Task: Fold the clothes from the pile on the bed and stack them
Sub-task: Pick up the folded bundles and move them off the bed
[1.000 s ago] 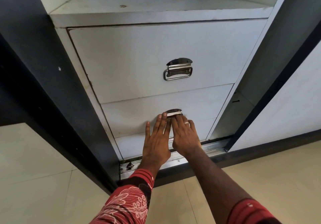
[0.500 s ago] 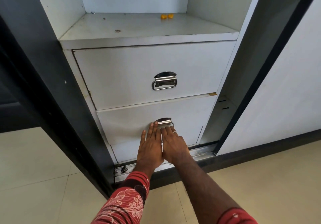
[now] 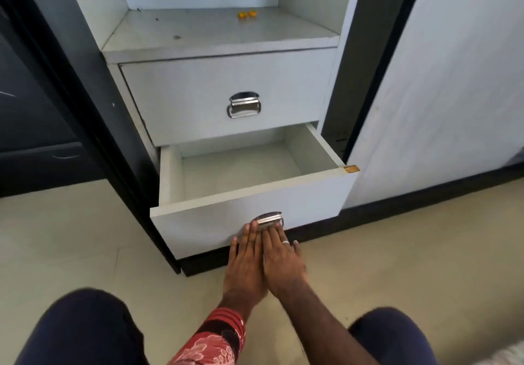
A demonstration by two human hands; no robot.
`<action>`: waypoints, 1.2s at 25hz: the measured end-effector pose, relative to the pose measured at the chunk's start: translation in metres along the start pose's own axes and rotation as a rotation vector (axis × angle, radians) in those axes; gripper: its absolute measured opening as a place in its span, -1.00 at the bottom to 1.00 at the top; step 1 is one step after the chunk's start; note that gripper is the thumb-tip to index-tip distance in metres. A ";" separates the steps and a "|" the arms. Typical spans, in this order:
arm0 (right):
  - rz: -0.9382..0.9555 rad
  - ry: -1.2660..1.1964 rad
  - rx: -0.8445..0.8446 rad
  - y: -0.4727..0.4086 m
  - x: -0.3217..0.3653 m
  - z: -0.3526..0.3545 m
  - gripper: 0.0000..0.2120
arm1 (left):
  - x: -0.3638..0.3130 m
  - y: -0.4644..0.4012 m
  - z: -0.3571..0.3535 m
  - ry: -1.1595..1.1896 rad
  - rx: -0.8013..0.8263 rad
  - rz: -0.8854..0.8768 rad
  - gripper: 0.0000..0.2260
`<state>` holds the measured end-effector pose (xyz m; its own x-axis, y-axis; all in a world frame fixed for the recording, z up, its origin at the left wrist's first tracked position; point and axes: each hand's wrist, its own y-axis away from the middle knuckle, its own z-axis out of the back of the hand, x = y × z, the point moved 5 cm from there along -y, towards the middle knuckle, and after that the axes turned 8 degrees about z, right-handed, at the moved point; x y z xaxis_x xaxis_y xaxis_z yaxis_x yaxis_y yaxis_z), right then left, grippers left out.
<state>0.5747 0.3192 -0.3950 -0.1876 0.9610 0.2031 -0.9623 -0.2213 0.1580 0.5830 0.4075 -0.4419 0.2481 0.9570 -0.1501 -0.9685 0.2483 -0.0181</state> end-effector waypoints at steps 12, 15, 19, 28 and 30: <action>-0.101 -0.106 -0.095 0.132 0.015 -0.019 -0.41 | -0.047 0.127 0.009 0.081 0.102 -0.045 -0.11; -0.074 -0.125 -0.133 0.133 0.011 -0.023 -0.33 | -0.047 0.124 0.012 0.082 0.110 -0.041 -0.14; -0.068 -0.034 -0.149 0.131 0.008 -0.052 -0.32 | -0.047 0.131 -0.007 0.083 0.130 -0.093 -0.14; -0.275 -0.242 0.118 0.138 -0.009 -0.040 -0.24 | -0.046 0.076 0.010 0.198 0.396 -0.237 -0.35; -0.436 -0.300 0.243 0.150 -0.016 -0.027 -0.14 | -0.060 0.060 0.041 0.165 0.432 -0.272 -0.54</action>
<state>0.4282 0.2751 -0.4006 0.3142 0.8906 0.3289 -0.8585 0.1187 0.4989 0.5103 0.3712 -0.3938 0.4487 0.8219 -0.3510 -0.7647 0.5564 0.3251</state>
